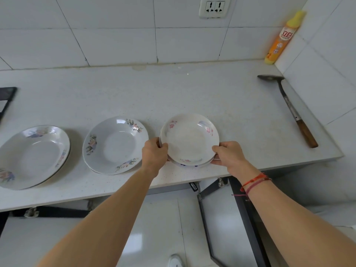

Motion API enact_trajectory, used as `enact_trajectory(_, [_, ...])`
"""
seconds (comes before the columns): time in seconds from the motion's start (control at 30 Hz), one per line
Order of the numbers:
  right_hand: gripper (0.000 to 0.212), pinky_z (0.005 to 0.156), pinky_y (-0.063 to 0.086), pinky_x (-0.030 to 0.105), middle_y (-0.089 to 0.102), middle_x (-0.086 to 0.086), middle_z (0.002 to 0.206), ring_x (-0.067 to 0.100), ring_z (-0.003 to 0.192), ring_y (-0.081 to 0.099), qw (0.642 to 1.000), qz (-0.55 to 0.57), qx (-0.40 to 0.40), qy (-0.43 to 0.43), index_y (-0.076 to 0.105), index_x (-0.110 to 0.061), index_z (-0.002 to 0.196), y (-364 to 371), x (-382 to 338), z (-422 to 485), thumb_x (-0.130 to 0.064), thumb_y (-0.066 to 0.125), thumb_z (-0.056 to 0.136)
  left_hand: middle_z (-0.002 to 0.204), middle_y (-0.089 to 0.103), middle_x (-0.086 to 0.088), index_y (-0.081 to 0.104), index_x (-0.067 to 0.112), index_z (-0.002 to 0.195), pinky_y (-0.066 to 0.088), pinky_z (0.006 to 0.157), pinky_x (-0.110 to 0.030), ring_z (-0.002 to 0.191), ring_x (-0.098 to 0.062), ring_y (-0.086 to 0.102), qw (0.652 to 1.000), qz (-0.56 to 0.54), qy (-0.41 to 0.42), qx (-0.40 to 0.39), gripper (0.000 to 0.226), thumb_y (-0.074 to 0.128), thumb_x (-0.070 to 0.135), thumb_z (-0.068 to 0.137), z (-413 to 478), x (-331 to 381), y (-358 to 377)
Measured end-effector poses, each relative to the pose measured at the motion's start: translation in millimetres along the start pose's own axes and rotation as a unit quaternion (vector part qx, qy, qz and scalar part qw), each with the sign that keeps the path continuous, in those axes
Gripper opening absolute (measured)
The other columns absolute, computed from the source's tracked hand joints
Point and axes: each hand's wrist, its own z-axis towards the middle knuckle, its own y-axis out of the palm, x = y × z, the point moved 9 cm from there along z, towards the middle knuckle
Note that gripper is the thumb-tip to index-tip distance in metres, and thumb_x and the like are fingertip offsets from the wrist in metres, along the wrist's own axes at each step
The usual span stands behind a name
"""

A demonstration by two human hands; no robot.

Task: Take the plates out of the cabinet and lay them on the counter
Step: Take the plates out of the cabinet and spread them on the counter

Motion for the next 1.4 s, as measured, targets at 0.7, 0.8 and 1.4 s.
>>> enact_trajectory(0.7, [0.023,0.06,0.06,0.03,0.068,0.008,0.087,0.025,0.088,0.069,1.0,-0.022,-0.002,-0.002,0.065,-0.01,0.078,6.3,-0.1,27.8,0.005,0.056,0.092,0.095,0.065,-0.026,0.058,-0.01,0.095,0.06,0.071,-0.053,0.077,-0.028,0.061,0.999,0.038,-0.02,0.009,0.02,0.05,0.007,0.088,25.0,-6.6,10.1])
enact_trajectory(0.8, [0.022,0.06,0.06,0.029,0.068,0.007,0.089,0.025,0.09,0.068,1.0,-0.021,0.003,0.0,0.065,-0.01,0.078,5.4,0.2,27.9,0.003,0.056,0.093,0.099,0.066,-0.025,0.059,-0.007,0.095,0.06,0.073,-0.053,0.082,-0.032,0.064,0.999,0.046,-0.016,0.004,0.02,0.051,0.01,0.089,25.4,-4.7,10.4])
enact_trajectory(1.4, [0.07,0.095,0.05,0.05,0.048,0.01,0.136,0.032,0.12,0.05,0.885,-0.413,0.013,-0.213,0.032,-0.03,0.147,35.2,-52.3,-71.5,-0.058,0.047,0.084,0.146,0.035,-0.017,0.038,0.005,0.141,0.038,0.101,-0.038,0.133,-0.035,0.035,0.923,0.302,0.238,0.013,0.059,0.058,0.034,0.094,-76.5,48.8,-59.6])
